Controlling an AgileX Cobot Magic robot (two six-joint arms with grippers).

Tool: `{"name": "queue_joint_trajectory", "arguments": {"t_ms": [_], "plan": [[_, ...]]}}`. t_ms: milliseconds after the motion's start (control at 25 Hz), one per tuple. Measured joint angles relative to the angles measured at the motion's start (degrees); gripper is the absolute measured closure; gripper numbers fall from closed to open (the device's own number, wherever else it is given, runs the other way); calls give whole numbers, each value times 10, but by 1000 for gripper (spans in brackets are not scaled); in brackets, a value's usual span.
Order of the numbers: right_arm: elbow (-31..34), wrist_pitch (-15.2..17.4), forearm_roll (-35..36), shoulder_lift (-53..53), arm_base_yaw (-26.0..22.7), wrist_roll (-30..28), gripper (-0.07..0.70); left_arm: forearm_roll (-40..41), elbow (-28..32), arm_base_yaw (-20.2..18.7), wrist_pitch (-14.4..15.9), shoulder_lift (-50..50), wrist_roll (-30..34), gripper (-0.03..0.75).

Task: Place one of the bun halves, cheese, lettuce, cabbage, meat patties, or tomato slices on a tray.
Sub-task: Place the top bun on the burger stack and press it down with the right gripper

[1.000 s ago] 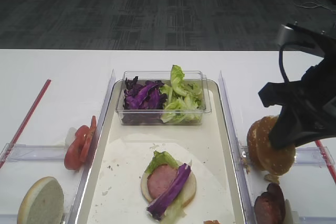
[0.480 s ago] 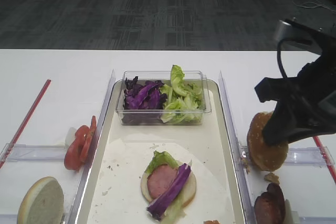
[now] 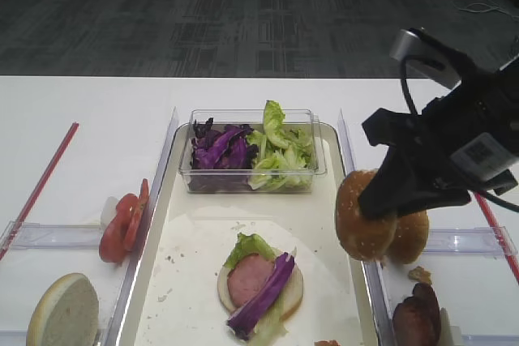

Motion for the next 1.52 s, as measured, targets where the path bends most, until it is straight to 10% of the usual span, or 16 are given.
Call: {"name": "queue_joint_trajectory", "arguments": {"t_ms": [1520], "plan": [[0,79,333,207,50,-300,504,0,0,0,0,0,0,320]]}}
